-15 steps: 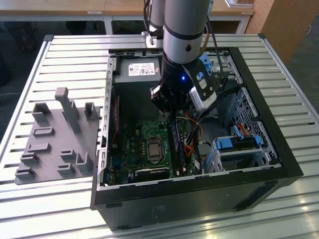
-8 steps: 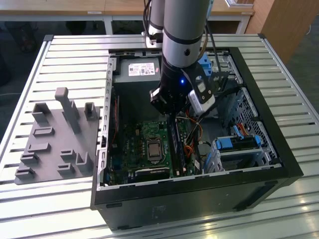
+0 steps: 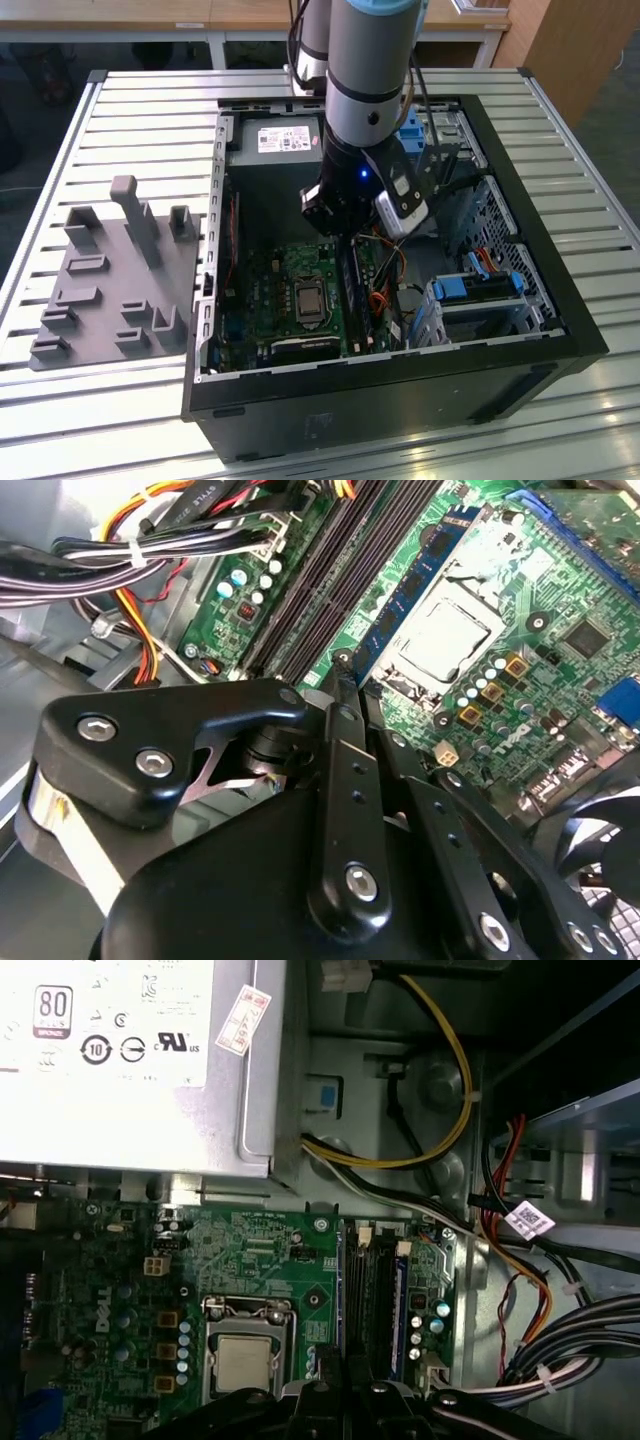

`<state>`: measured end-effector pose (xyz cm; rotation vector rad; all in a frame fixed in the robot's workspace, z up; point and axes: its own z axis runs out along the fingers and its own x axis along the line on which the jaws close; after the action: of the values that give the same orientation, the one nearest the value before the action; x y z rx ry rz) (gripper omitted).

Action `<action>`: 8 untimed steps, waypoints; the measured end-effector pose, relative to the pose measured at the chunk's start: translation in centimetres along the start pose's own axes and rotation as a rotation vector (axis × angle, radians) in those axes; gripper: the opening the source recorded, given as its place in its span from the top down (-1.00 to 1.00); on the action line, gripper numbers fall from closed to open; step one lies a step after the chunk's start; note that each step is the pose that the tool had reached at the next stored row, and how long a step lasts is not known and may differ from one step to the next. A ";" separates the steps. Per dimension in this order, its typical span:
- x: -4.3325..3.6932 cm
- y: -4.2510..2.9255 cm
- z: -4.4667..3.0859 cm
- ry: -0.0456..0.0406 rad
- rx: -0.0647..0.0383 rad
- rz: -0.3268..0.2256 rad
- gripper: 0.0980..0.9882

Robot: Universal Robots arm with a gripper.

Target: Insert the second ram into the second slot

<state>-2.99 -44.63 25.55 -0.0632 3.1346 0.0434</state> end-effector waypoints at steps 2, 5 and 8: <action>0.00 -0.21 0.11 0.0012 0.000 0.006 0.91; 0.03 -0.83 0.25 0.0024 -0.001 0.009 0.91; 0.03 -1.12 0.44 0.0025 -0.001 0.017 0.91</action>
<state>-2.98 -45.74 25.08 -0.0365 3.1378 0.0458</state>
